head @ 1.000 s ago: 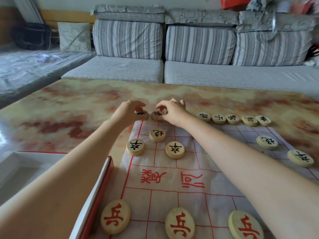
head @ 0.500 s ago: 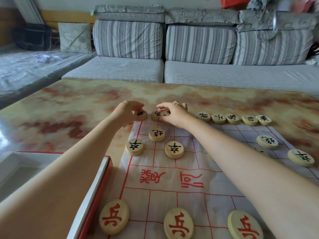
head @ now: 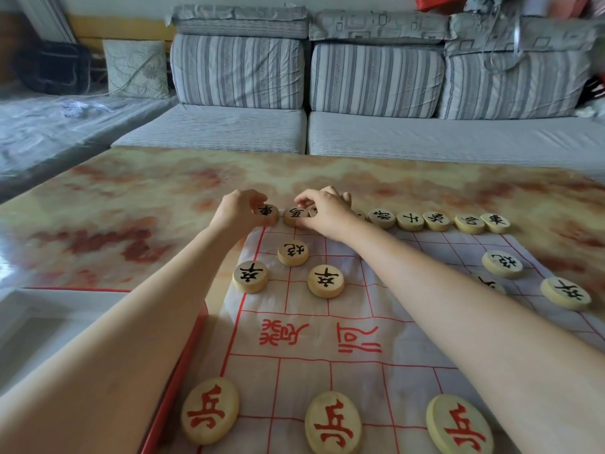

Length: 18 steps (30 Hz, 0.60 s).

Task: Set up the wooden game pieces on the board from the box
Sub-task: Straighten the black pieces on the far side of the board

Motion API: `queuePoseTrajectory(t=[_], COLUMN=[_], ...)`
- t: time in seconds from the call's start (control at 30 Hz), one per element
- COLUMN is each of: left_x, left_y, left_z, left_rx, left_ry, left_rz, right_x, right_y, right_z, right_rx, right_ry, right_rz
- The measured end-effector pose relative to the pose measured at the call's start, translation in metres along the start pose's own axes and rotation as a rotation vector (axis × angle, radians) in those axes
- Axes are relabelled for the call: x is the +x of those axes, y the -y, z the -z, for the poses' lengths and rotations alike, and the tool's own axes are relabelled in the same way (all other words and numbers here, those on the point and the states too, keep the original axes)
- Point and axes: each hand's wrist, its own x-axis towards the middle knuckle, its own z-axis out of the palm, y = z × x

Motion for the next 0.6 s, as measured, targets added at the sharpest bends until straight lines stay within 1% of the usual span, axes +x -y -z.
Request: queuePoseTrajectory(t=[0.13, 0.23, 0.3, 0.4, 0.5, 0.6], left_x=[0.001, 0.001, 0.000, -0.002, -0.003, -0.004], left_y=[0.000, -0.004, -0.009, -0.020, -0.036, -0.052], left_z=[0.000, 0.003, 0.005, 0.003, -0.007, -0.020], left_rx=[0.017, 0.009, 0.021, 0.068, 0.068, 0.077], left_ry=[0.017, -0.006, -0.018, 0.007, 0.025, 0.045], left_rz=[0.020, 0.037, 0.005, -0.056, -0.106, -0.126], right_x=[0.000, -0.003, -0.007, -0.014, -0.023, -0.028], right_y=[-0.001, -0.009, -0.019, -0.040, -0.052, -0.063], right_z=[-0.001, 0.011, 0.026, 0.043, 0.051, 0.053], right_rx=[0.003, -0.015, -0.005, 0.046, 0.020, 0.048], right_ry=[0.021, 0.059, 0.046, 0.033, 0.036, -0.009], right_rz=[-0.007, -0.010, -0.039, -0.106, -0.136, -0.168])
